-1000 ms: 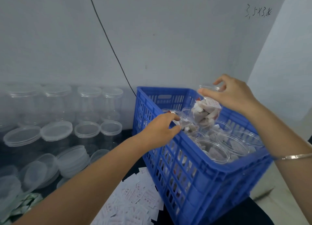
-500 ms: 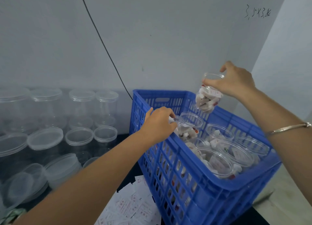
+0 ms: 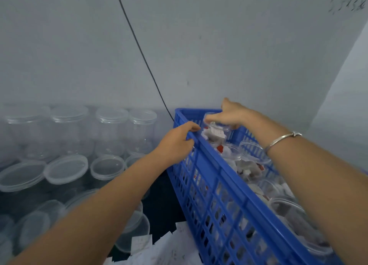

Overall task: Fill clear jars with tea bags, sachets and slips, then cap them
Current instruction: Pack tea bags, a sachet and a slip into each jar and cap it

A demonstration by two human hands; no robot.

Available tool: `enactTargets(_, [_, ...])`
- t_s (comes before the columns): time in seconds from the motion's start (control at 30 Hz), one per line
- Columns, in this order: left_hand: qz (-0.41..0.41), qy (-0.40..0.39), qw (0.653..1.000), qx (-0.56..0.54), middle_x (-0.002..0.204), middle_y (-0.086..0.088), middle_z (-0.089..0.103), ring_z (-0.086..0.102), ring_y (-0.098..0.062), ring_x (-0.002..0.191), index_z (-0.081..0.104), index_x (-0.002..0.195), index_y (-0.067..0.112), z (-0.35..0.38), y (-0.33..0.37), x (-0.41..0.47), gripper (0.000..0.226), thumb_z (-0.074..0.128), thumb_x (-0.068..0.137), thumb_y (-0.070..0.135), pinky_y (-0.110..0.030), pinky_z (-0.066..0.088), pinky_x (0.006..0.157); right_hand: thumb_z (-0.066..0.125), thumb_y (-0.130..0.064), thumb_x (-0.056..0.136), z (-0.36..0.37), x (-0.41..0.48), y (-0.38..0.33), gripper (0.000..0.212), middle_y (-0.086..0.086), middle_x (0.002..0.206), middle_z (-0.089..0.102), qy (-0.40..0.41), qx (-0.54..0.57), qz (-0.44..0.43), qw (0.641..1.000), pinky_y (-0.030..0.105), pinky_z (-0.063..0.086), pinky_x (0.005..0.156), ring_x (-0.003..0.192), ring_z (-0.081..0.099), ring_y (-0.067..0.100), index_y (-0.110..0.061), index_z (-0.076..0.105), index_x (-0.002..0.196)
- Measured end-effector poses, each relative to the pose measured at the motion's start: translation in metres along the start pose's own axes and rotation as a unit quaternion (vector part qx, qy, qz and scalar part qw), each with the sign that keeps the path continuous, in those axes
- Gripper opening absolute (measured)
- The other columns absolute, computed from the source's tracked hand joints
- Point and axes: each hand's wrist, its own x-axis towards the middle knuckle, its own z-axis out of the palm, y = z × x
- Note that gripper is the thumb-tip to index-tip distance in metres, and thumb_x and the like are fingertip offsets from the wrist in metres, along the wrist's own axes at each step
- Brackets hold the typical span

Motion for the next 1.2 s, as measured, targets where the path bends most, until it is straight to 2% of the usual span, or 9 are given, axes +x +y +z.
enactTargets(0.2, [0.026, 0.017, 0.999, 0.036, 0.126, 0.007, 0.059, 0.062, -0.020, 0.074, 0.054, 0.120, 0.025, -0.001, -0.003, 0.002, 0.039, 0.044, 0.092, 0.001, -0.042, 0.054, 0.070, 0.058, -0.072, 0.084, 0.016, 0.000, -0.003, 0.072, 0.011, 0.101, 0.060, -0.169, -0.074, -0.012, 0.983, 0.042, 0.060, 0.084, 0.087, 0.072, 0.031, -0.011, 0.056, 0.122])
enactTargets(0.27, [0.032, 0.020, 0.998, 0.044, 0.125, 0.005, 0.060, 0.055, -0.010, 0.062, 0.053, 0.121, 0.026, 0.001, -0.005, 0.002, 0.039, 0.044, 0.092, 0.001, -0.036, 0.050, 0.064, 0.051, -0.077, 0.085, 0.012, -0.001, -0.001, 0.078, 0.007, 0.110, 0.057, -0.187, -0.059, -0.006, 0.981, 0.038, 0.061, 0.076, 0.086, 0.073, 0.028, -0.013, 0.050, 0.130])
enactTargets(0.33, [0.041, 0.021, 0.998, 0.050, 0.128, 0.004, 0.060, 0.056, -0.009, 0.079, 0.052, 0.125, 0.023, 0.001, -0.006, 0.002, 0.041, 0.044, 0.092, 0.001, -0.030, 0.048, 0.073, 0.038, -0.075, 0.092, 0.009, -0.003, 0.000, 0.070, 0.006, 0.116, 0.055, -0.192, -0.011, 0.007, 0.981, 0.036, 0.059, 0.071, 0.083, 0.072, 0.027, -0.018, 0.048, 0.132])
enactTargets(0.43, [0.043, 0.027, 0.997, 0.054, 0.131, 0.007, 0.056, 0.056, -0.012, 0.103, 0.052, 0.127, 0.021, 0.002, -0.005, 0.000, 0.042, 0.043, 0.092, 0.000, -0.030, 0.047, 0.086, 0.036, -0.038, 0.108, 0.011, -0.002, 0.002, 0.038, 0.015, 0.107, 0.062, -0.168, 0.006, 0.007, 0.986, 0.040, 0.059, 0.074, 0.081, 0.069, 0.031, -0.007, 0.051, 0.124])
enactTargets(0.53, [0.045, 0.019, 0.997, 0.064, 0.131, 0.006, 0.055, 0.057, -0.015, 0.096, 0.051, 0.128, 0.021, 0.002, -0.004, -0.002, 0.041, 0.044, 0.092, 0.001, -0.033, 0.049, 0.082, 0.035, -0.018, 0.108, 0.019, 0.001, 0.003, 0.031, 0.023, 0.102, 0.068, -0.166, -0.028, 0.011, 0.986, 0.036, 0.057, 0.067, 0.078, 0.064, 0.031, 0.004, 0.053, 0.119])
enactTargets(0.7, [0.051, -0.005, 0.997, 0.054, 0.133, 0.005, 0.050, 0.047, -0.002, 0.063, 0.044, 0.133, 0.022, 0.002, -0.007, -0.005, 0.044, 0.048, 0.094, 0.004, -0.019, 0.038, 0.062, 0.031, -0.032, 0.110, 0.023, 0.002, 0.002, 0.039, 0.012, 0.089, 0.059, -0.161, -0.058, 0.016, 0.985, 0.030, 0.050, 0.056, 0.070, 0.059, 0.023, 0.000, 0.051, 0.122])
enactTargets(1.0, [0.067, -0.007, 0.995, 0.077, 0.139, 0.002, 0.047, 0.054, -0.021, 0.113, 0.042, 0.136, 0.019, 0.002, -0.003, -0.007, 0.047, 0.053, 0.092, 0.005, -0.036, 0.046, 0.094, 0.031, -0.048, 0.107, 0.024, -0.001, 0.011, 0.053, 0.012, 0.101, 0.064, -0.142, -0.063, 0.051, 0.987, 0.047, 0.056, 0.092, 0.095, 0.068, 0.032, -0.002, 0.052, 0.123])
enactTargets(1.13, [0.067, -0.012, 0.994, 0.083, 0.140, 0.001, 0.046, 0.053, -0.023, 0.115, 0.041, 0.136, 0.019, 0.003, -0.003, -0.008, 0.047, 0.052, 0.093, 0.006, -0.041, 0.046, 0.095, 0.048, -0.025, 0.105, 0.026, 0.000, 0.017, 0.029, 0.011, 0.077, 0.060, -0.119, -0.070, 0.032, 0.990, 0.037, 0.055, 0.072, 0.066, 0.059, 0.024, -0.004, 0.057, 0.086])
enactTargets(1.2, [0.070, -0.011, 0.994, 0.087, 0.139, 0.001, 0.046, 0.054, -0.023, 0.113, 0.040, 0.136, 0.019, 0.004, -0.003, -0.008, 0.046, 0.052, 0.093, 0.006, -0.040, 0.047, 0.094, 0.053, -0.004, 0.098, 0.025, -0.001, 0.015, 0.012, 0.012, 0.075, 0.062, -0.100, -0.055, 0.029, 0.993, 0.031, 0.054, 0.061, 0.064, 0.059, 0.023, -0.003, 0.060, 0.088])
